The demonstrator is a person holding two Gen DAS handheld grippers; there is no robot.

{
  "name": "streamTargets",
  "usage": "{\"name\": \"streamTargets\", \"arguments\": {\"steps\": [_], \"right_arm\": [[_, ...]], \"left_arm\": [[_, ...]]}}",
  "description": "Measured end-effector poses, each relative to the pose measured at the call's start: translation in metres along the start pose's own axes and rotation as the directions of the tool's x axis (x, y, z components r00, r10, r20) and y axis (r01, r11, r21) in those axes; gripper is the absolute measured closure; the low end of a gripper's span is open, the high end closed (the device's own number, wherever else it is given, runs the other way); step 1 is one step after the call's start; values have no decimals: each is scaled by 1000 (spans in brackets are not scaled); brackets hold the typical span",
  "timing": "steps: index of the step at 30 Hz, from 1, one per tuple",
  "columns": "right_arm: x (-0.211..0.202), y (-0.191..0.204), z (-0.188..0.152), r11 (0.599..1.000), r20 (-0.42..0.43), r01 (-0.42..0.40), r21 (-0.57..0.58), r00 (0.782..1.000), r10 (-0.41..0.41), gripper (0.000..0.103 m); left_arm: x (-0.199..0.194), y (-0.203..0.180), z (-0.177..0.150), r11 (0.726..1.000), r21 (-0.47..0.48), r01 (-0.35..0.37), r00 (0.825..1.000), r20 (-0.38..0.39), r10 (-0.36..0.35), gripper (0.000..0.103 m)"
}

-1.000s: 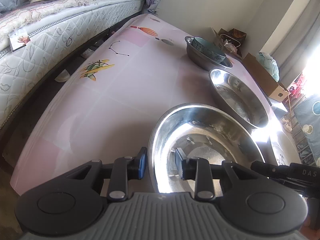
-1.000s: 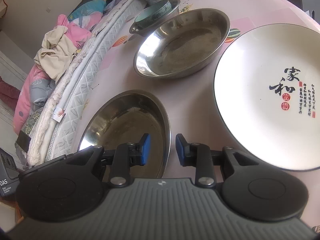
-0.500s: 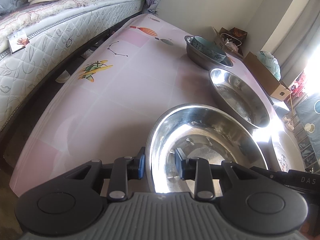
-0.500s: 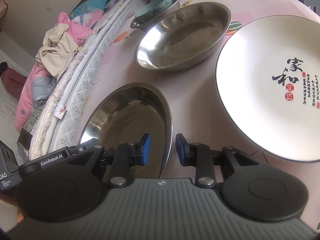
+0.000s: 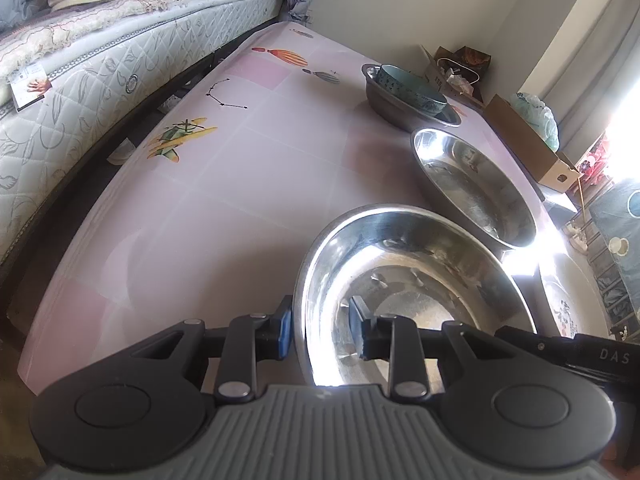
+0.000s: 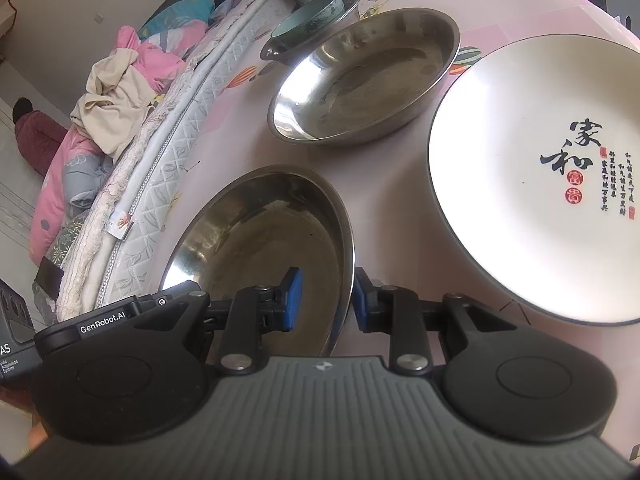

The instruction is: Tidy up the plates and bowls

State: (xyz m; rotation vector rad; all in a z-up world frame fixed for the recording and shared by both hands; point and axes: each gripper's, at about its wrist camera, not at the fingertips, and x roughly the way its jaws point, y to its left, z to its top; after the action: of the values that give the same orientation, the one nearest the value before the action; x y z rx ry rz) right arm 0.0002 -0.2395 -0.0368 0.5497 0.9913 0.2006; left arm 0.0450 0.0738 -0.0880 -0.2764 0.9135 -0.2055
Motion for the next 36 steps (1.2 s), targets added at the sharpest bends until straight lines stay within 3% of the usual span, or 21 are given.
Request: {"name": "streamTargets", "arguments": {"steps": [36], "right_arm": [[4, -3, 4, 1000, 17, 8, 19, 1000, -8, 77]], "left_arm": [[5, -5, 4, 1000, 16, -3, 1000, -7, 3, 68]]}}
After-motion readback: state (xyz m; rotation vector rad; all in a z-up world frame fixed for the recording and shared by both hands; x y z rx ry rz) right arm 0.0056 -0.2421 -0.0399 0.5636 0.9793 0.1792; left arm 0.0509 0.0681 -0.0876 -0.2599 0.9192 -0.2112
